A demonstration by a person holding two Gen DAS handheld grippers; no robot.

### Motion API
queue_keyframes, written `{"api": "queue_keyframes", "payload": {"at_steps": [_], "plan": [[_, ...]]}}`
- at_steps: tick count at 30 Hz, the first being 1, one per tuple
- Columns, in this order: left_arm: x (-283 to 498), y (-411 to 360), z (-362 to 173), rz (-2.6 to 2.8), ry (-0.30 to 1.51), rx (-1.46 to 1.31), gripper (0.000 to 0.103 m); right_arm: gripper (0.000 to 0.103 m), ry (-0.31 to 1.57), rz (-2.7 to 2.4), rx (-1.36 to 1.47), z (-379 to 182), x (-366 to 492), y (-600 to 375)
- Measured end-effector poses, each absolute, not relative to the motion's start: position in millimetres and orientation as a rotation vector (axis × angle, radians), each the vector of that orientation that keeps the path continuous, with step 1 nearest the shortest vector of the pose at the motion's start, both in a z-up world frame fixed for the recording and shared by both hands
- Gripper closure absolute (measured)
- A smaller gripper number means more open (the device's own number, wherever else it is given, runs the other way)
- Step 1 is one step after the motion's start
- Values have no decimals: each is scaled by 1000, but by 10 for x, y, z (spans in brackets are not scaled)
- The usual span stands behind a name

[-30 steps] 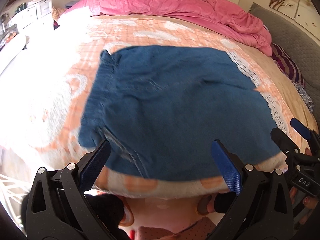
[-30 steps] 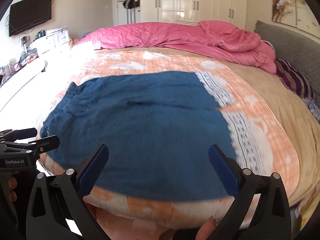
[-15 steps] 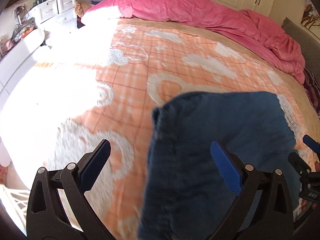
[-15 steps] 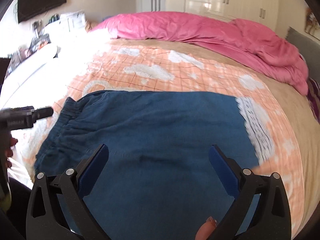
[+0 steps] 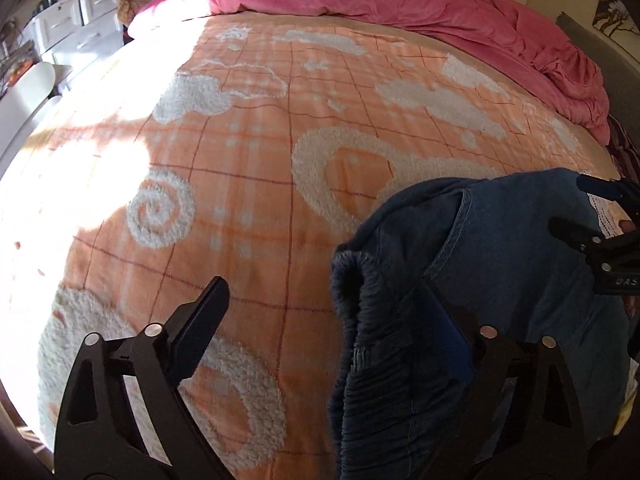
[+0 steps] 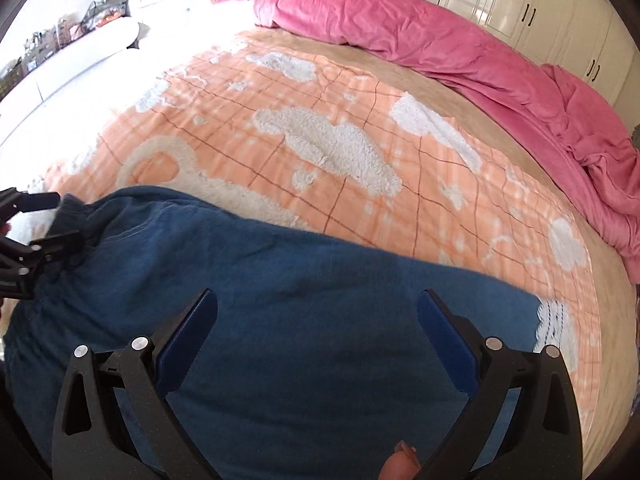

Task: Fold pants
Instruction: 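Grasp the denim waistband with the left tool while the right tool grasps it too, then lift the waistband with both tools and fold it over toward the lace hems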

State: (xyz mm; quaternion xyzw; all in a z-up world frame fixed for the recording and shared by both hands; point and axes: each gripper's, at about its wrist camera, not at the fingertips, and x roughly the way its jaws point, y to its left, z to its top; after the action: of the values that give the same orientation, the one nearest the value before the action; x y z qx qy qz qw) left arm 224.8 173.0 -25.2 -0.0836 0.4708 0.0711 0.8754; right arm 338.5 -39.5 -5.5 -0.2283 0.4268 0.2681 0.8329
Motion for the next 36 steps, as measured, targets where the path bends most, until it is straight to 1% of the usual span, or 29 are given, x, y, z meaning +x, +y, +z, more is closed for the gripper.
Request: {"api": "queue_keyframes", "payload": {"at_steps": [1, 2, 3, 4, 5, 6, 10, 13, 17, 20, 21, 22, 23, 24, 25, 26, 28, 30, 36], "plan": [[2270, 1757, -249, 145, 974, -184, 30, 4, 907, 555, -504, -93, 3432, -347], [2304, 1785, -257, 128, 970, -201, 40, 4, 906, 550, -523, -132, 3467, -289], [2338, 1797, -266, 109, 975, -214, 48, 4, 902, 554, -537, -156, 3486, -238], [2351, 1791, -269, 84, 978, -223, 63, 4, 889, 560, -548, -168, 3495, -184], [2351, 1771, -266, 59, 975, -228, 80, 4, 879, 565, -556, -177, 3502, -149], [2349, 1755, -263, 43, 973, -235, 84, 4, 873, 576, -568, -191, 3510, -102], [2304, 1770, -186, 25, 938, -257, 86, 4, 858, 611, -617, -240, 3501, 75], [2207, 1818, -3, 11, 863, -279, 87, 4, 831, 615, -687, -263, 3461, 197], [2061, 1687, 225, -32, 782, -221, 87, 4, 787, 679, -798, -281, 3402, 380], [2000, 1590, 301, -60, 756, -184, 87, 8, 775, 738, -863, -348, 3376, 480], [1998, 1567, 308, -64, 757, -174, 87, 22, 790, 774, -851, -358, 3372, 483], [2005, 1549, 302, -66, 760, -168, 87, 41, 811, 805, -823, -360, 3377, 477], [2012, 1540, 283, -57, 766, -159, 87, 50, 841, 842, -771, -358, 3383, 452], [2028, 1538, 267, -49, 774, -151, 87, 65, 858, 870, -730, -357, 3367, 423], [2042, 1546, 253, -43, 776, -150, 87, 73, 855, 878, -709, -351, 3336, 409], [2035, 1559, 245, -38, 776, -152, 87, 76, 845, 878, -679, -342, 3301, 372], [2027, 1595, 231, -24, 780, -158, 87, 88, 840, 864, -604, -303, 3271, 288], [2028, 1622, 199, -11, 789, -156, 87, 93, 824, 856, -524, -225, 3231, 167], [1966, 1624, 214, -15, 779, -145, 86, 95, 731, 826, -361, 150, 2901, -238]]}}
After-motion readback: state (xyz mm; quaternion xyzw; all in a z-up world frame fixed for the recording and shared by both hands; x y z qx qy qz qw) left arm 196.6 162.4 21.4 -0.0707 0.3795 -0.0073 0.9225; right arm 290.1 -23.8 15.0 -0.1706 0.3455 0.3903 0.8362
